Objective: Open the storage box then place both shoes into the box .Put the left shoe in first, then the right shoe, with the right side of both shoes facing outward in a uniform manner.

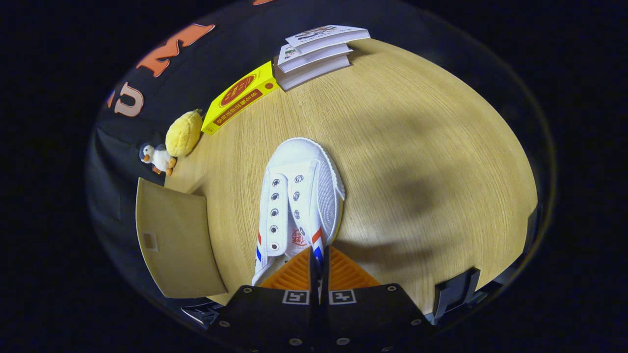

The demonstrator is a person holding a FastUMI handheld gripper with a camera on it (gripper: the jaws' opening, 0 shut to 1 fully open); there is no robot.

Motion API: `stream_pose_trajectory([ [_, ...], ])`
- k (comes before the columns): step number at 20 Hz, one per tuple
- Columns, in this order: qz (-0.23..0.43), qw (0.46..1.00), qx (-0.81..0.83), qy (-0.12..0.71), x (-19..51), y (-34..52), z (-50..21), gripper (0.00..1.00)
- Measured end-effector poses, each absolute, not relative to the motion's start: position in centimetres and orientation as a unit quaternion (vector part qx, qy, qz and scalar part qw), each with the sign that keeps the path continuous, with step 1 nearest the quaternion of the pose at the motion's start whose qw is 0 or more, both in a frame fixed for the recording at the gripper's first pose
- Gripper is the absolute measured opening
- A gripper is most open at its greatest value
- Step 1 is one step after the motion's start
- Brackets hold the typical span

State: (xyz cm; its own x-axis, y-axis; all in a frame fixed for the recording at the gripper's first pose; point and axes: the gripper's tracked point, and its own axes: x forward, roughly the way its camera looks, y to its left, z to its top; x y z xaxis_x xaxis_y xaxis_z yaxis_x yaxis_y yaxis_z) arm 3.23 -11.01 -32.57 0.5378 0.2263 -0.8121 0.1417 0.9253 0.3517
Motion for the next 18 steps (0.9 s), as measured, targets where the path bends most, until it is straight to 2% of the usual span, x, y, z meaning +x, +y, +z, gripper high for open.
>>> stream_pose_trajectory([
  [9, 0.057, 0.889, 0.186, 0.415, 3.8, -5.4, -23.7, 0.0],
  [18, 0.1, 0.911, 0.167, 0.364, 1.8, 6.3, -14.3, 0.0],
])
